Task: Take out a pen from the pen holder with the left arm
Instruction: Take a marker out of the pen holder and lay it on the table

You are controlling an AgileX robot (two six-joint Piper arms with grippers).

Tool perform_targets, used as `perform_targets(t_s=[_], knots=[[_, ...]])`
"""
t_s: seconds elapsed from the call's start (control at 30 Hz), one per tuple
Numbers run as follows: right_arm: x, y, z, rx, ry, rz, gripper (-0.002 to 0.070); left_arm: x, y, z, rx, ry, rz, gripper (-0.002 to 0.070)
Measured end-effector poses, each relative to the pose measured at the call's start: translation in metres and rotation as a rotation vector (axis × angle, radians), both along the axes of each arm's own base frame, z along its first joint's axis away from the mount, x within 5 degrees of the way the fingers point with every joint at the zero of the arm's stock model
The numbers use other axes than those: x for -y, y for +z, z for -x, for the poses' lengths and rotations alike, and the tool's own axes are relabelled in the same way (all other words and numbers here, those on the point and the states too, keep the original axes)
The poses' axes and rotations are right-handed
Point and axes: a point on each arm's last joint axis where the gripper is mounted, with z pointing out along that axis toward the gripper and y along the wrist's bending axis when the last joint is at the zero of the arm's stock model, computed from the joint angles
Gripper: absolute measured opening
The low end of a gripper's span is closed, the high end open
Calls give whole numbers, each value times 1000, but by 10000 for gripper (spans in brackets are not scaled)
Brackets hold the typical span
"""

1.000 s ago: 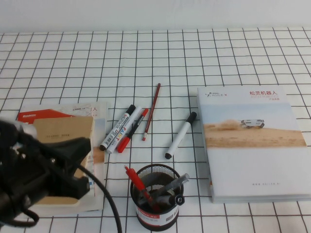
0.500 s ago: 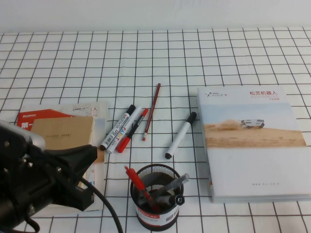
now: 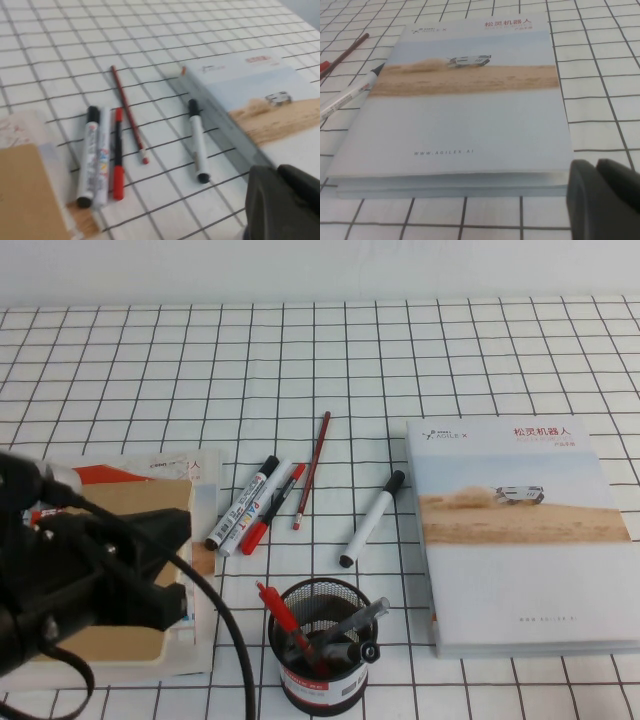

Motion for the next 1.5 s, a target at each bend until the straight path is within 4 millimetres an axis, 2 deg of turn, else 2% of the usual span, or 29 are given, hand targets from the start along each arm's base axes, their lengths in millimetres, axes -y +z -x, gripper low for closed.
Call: perform_targets(t_s=[0.13,0.3,0.5,0.67,0.73,0.8,0.93,1.03,1.2,1.5], knots=[[0,0,0,0,0,0,-15,-3,-4,-1,-39,67,-37,-3],[0,0,0,0,0,0,-15,0,-19,10,-4,89,36,-3],[0,0,0,0,0,0,-15,3,-39,21,92,32,177,-3],[0,0,0,0,0,0,-15,-3,-57,35,198,-11,328,8],[0,0,0,0,0,0,-15,-3,-58,36,211,-16,345,48],[0,0,0,0,0,0,-15,-1,-60,35,210,-21,349,124],[0,0,0,0,0,0,-15,5,-69,28,161,-19,353,359],[0,0,0,0,0,0,-15,9,-75,24,131,-16,372,449],[0,0,0,0,0,0,-15,19,-86,14,116,-28,402,481],[0,0,0,0,0,0,-15,27,-112,-1,59,14,406,487]])
